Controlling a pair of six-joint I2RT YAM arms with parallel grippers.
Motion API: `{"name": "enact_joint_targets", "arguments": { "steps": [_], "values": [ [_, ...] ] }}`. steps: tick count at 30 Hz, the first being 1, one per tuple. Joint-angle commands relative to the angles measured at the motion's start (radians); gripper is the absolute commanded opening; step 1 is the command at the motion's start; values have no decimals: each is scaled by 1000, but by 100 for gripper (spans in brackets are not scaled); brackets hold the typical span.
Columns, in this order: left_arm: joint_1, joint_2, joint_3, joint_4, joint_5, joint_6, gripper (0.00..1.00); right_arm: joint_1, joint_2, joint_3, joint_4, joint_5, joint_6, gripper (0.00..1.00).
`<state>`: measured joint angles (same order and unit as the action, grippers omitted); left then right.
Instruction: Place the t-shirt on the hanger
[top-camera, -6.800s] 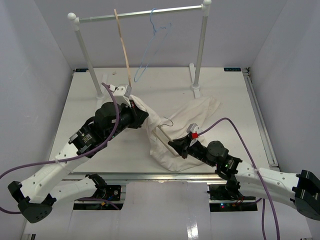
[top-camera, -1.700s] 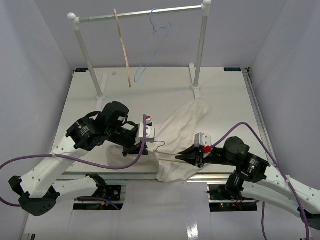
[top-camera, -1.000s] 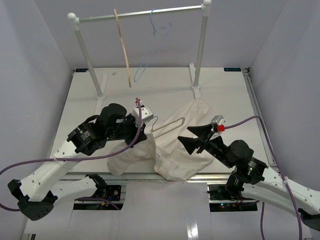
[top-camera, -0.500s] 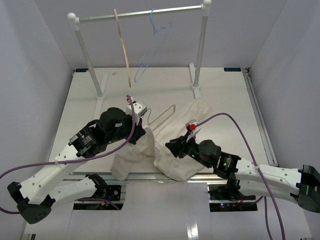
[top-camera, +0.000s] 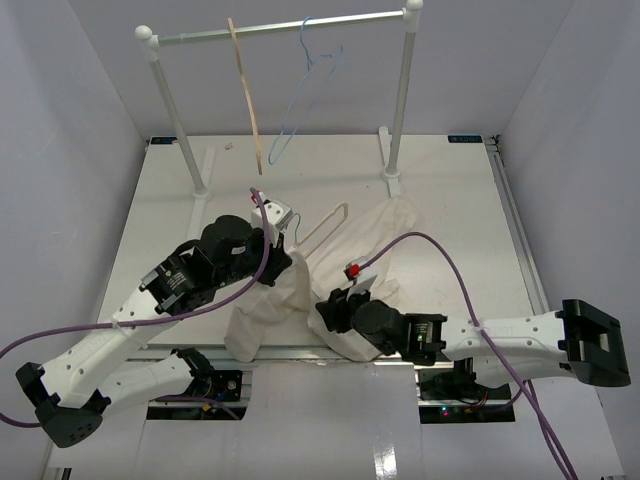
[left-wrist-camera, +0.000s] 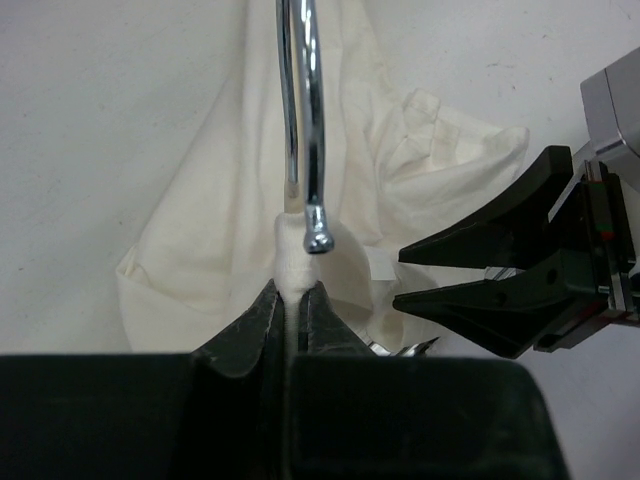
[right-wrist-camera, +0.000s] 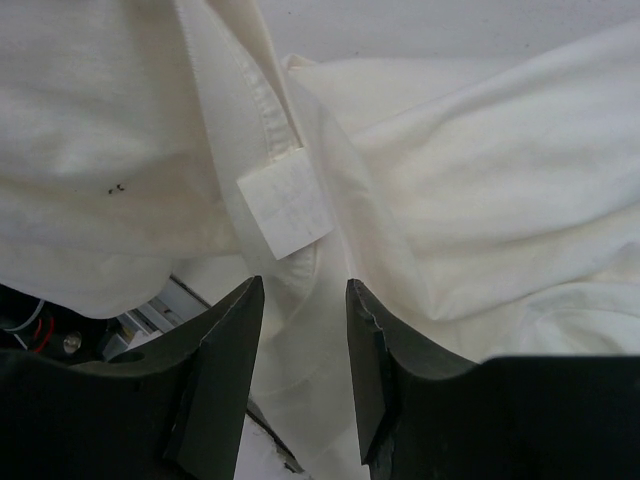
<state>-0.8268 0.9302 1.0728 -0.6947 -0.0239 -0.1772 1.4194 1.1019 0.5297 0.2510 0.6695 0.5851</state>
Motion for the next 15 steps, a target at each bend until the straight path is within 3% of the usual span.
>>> {"name": "enact_joint_targets", "arguments": {
  "steps": [1, 15],
  "values": [
    [3, -17, -5, 46, -21, -7, 0, 52, 58, 81, -41, 177, 72, 45],
    [3, -23, -6, 44, -36, -2, 0, 132, 239, 284, -438, 389, 293, 45]
  ]
}}
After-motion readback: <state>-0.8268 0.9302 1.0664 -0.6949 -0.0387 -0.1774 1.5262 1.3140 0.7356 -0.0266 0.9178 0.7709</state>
